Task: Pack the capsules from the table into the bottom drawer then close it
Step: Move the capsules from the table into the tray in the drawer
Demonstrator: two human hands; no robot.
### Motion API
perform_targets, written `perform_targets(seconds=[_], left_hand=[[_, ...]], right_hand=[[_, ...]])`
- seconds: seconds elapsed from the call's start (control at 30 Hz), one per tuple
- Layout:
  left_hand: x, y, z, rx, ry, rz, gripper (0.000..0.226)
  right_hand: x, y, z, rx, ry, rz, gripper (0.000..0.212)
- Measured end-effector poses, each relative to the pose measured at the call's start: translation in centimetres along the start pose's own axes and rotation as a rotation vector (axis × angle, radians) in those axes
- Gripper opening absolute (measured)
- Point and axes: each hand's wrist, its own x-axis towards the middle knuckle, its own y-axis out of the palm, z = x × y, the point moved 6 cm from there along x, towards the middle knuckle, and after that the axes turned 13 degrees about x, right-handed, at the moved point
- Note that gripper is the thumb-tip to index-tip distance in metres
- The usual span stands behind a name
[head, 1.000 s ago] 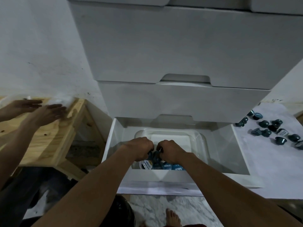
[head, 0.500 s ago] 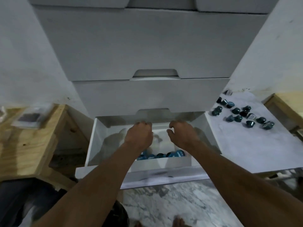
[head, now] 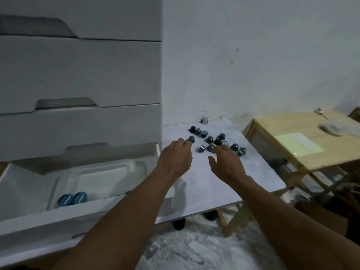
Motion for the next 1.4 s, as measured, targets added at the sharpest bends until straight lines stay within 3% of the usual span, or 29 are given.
perform_targets(seconds=[0.17,0.33,0.53,0.7,0.9,1.07,1.23,1.4], left_hand=[[2.4,2.0,-7.9,-0.050,-0.012,0.071,0.023],[5.4,4.2,-11.2,-0.025,-0.026,0.122,0.027],[9.4,8.9,-10.6,-0.011,-0.066,0.241,0.022],[13.4,13.6,-9.3,0.046,-0.008,0.319,0.017],[18.1,18.9,-7.4,0.012,0.066,0.438,0.029],[18.8,22.9,-6.4,0.018,0.138,0.573,0.027],[19.8,23.2,-6.2,-0.038,0.088,0.541,0.019],[19.2,23.3,-6.4,-0.071,0.097,0.554,0.023]], right_hand=[[-0.3,-3.8,-8.2,0.025,0.091,0.018,0.026],[1.2,-4.9,-13.3,0.053,0.122,0.054,0.027],[4.9,-1.7,-16.2,0.096,0.189,0.136,0.026],[9.0,2.0,-17.5,0.116,0.315,0.192,0.031],[13.7,5.9,-19.9,0.107,0.468,0.307,0.039],[14.7,8.3,-21.3,0.088,0.496,0.384,0.030],[15.8,9.2,-21.5,0.081,0.456,0.374,0.013],[15.9,9.4,-21.3,0.096,0.453,0.383,0.014]])
